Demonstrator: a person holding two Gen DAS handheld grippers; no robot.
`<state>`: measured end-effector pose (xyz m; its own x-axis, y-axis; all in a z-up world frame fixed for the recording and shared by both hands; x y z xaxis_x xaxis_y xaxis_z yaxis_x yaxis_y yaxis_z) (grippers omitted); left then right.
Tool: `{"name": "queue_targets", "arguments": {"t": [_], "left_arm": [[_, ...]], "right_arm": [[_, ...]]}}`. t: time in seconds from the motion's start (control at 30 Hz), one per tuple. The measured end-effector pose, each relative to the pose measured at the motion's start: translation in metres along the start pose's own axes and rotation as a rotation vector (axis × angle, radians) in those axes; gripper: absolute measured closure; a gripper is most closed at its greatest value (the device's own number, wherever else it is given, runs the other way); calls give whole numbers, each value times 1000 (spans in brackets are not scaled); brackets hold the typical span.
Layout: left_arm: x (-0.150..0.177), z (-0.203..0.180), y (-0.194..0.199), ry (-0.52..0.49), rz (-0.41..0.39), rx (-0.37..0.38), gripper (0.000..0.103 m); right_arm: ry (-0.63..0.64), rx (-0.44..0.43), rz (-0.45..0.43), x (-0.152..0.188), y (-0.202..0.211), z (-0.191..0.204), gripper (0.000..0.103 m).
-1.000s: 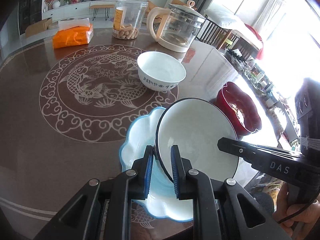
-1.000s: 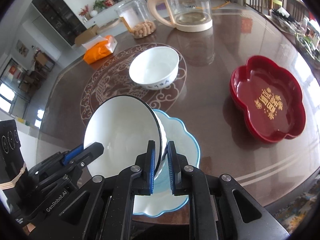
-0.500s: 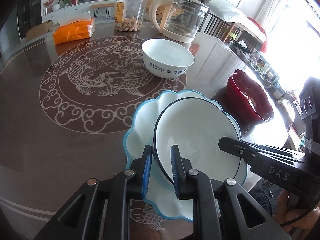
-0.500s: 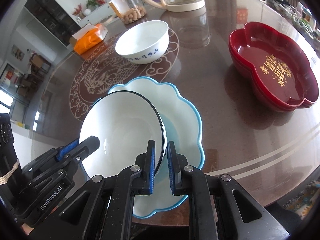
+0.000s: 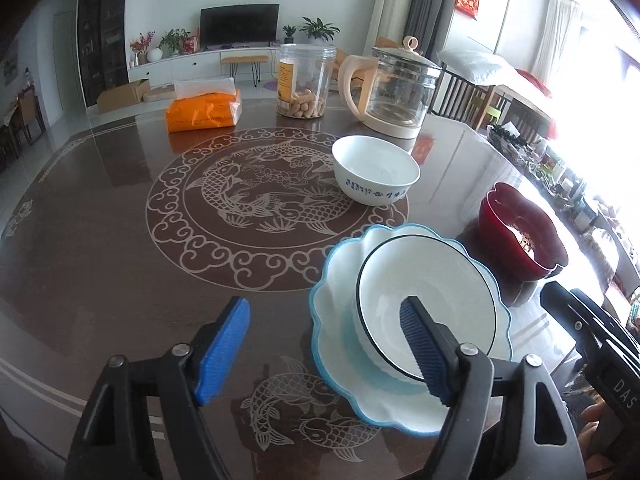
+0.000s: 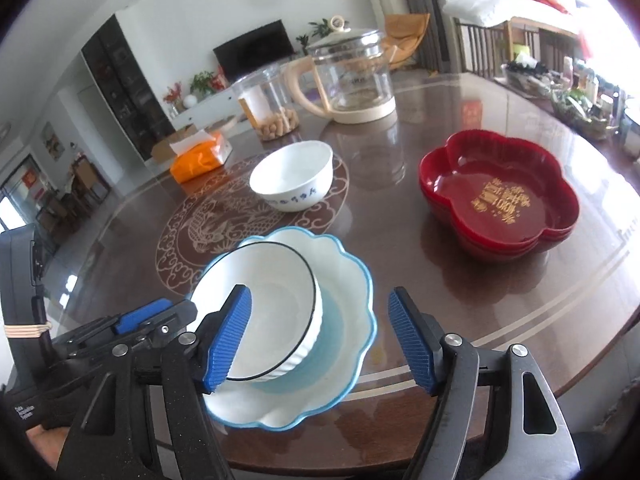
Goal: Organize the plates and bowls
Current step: 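Withdraw both grippers from the nested bowls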
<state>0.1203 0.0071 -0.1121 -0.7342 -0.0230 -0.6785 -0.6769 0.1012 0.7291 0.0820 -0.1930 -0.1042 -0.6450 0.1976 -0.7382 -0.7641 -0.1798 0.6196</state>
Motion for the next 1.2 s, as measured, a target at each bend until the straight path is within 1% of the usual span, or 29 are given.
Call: {"name": "queue_targets", "arguments": {"t": [0.07, 0.1, 0.17, 0.27, 0.33, 0.43, 0.7, 1.2], "left_arm": [[2, 1, 9, -20, -37, -41, 16], [3, 0, 12, -38, -49, -57, 13], [7, -1, 17, -65, -72, -88, 9], [13, -7, 20, -111, -75, -119, 8], [16, -9, 19, -117, -56, -114, 8], [20, -8, 17, -101, -27, -102, 8], [22, -7, 16, -92, -24, -99, 8], [23, 1, 12, -54, -3, -71, 8]], "right_arm": [[22, 80, -67, 8, 13, -4, 26], [28, 109, -83, 12, 17, -5, 26], [38, 149, -90, 20, 20, -7, 26], [42, 172, -95, 22, 23, -8, 26], [50, 191, -100, 22, 24, -9, 26], [63, 213, -98, 24, 23, -8, 26], [100, 249, -106, 28, 25, -4, 24], [113, 265, -80, 29, 19, -4, 24]]}}
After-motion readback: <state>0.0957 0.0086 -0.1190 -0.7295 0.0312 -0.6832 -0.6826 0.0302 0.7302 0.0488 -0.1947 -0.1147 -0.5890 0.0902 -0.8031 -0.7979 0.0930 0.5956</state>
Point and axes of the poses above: each gripper's, at about its wrist camera, not at the fingertips, and y roughly against the way its jaws point, z to its left, x to its underside, the point moved 4 cm from there along -y, roughly the way its jaws point, and after that the axes turned 3 degrees about -x, right-handed, at the moved point
